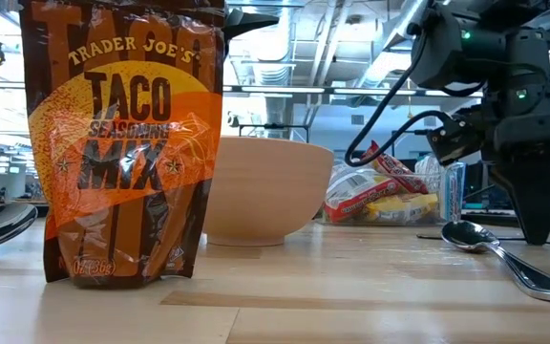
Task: Pick & Place Food Item
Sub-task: Put the top black spoon into the light green bin
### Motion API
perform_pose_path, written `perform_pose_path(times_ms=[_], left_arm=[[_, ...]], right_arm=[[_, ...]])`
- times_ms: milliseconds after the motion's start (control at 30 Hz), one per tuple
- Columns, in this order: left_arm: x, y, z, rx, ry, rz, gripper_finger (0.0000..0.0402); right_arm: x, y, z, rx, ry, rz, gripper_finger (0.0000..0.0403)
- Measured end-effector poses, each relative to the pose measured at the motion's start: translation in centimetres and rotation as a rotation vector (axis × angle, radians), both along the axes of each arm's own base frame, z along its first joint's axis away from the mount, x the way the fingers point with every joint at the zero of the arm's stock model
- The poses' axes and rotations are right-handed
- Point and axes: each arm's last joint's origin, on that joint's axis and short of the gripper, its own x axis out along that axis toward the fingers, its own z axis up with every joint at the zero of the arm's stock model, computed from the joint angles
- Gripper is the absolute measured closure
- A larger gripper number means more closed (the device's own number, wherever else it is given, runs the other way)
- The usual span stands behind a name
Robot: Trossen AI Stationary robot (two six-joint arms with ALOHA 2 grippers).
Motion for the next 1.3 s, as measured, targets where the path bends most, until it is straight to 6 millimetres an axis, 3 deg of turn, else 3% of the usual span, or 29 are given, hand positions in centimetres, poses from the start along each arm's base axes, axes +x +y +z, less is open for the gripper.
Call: perform_pose_path(times_ms=[533,1300], left_arm=[[0.00,0.00,0.00,0.000,0.000,0.000,0.0262],[0.00,-0.01,0.00,0.000,0.000,0.000,0.0262]], right_arm=[[-0.10,-0.06,-0.01,-0.007,0.008,0.002,0.0396],[-0.10,-0.04,0.45,0.002,-0.012,0.000,0.0402]])
